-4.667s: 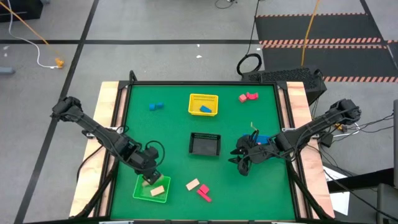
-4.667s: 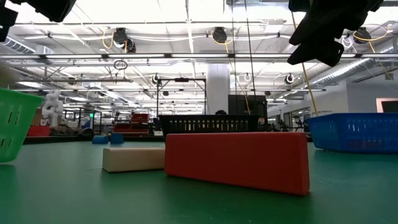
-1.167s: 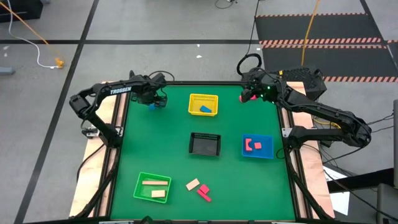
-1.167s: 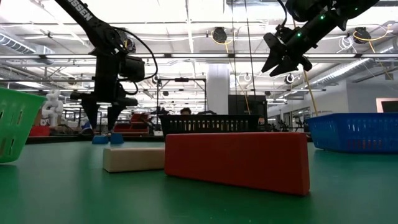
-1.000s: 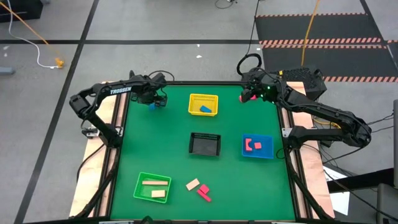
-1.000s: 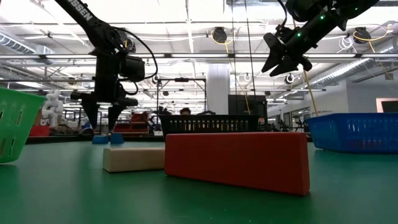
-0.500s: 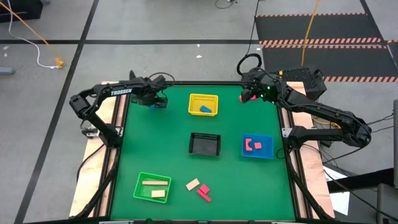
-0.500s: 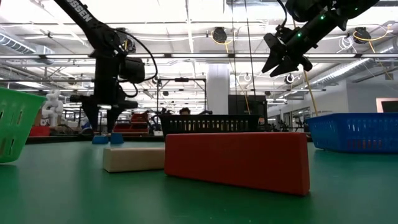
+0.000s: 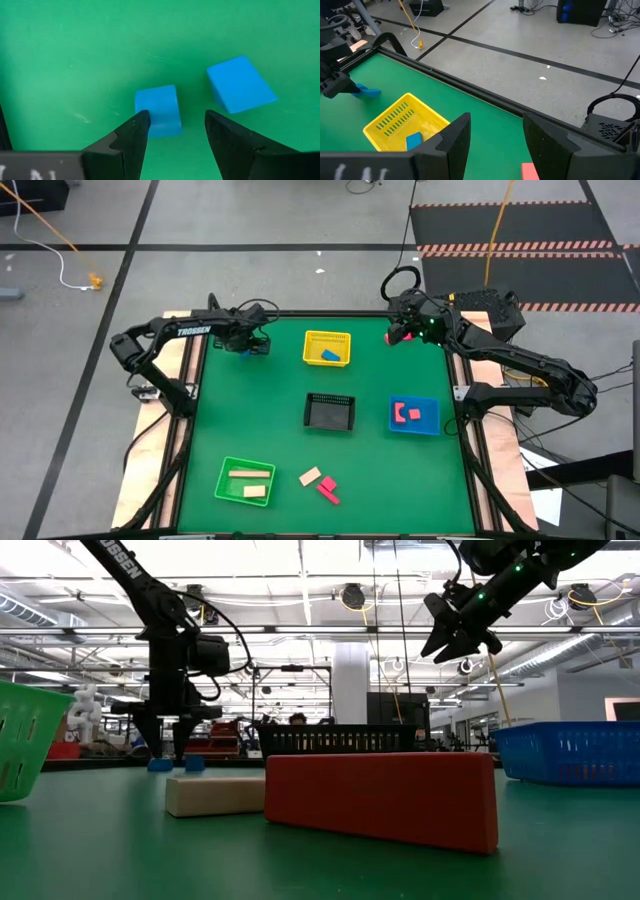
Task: Sort & place blocks by color
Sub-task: Put the left blue block into the yellow bin
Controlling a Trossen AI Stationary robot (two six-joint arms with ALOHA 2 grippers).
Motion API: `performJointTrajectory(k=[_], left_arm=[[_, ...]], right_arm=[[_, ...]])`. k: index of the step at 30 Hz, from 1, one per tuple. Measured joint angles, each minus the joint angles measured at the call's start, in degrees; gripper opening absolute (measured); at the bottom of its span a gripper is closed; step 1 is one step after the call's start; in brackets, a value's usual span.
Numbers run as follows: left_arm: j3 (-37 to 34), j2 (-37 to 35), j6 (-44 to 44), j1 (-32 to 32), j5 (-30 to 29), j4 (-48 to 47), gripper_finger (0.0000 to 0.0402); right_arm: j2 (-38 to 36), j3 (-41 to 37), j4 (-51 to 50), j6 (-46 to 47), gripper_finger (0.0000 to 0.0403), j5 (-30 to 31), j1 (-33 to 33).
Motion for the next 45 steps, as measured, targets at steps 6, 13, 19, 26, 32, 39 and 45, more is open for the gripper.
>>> performJointTrajectory(k=[6,13,19,26,32,39,45], left_arm=[[1.45,-1.21,0.42,0.04,0.52,0.76,0.0198],[1.73,-1.39,0.43,0.04,-0.01,-0.16,0.0198],[1.67,-1.39,0.68,0.04,-2.36,-0.73,0.0198],[-2.06,-1.39,-0.13,0.04,-2.69,0.69,0.0198],[-5.70,-1.43,-0.20,0.20,-2.52,6.36,0.0198],[-6.85,-1.59,2.07,0.20,-3.17,10.13,0.0191],[-6.81,-1.59,2.79,0.24,-1.41,10.46,0.0134]], right_arm=[[0.00,0.00,0.24,0.00,0.0171,0.00,0.02],[0.00,0.00,0.22,0.98,0.0171,0.00,0.02],[0.00,0.00,0.22,1.05,0.0171,0.00,0.02],[0.00,0.00,0.20,1.05,0.0171,0.00,0.02],[0.00,-0.02,0.20,0.15,0.0171,0.02,0.02],[0.00,-0.02,0.20,0.00,0.0171,0.02,0.02],[0.00,-0.02,0.20,0.32,0.0171,0.02,0.02]])
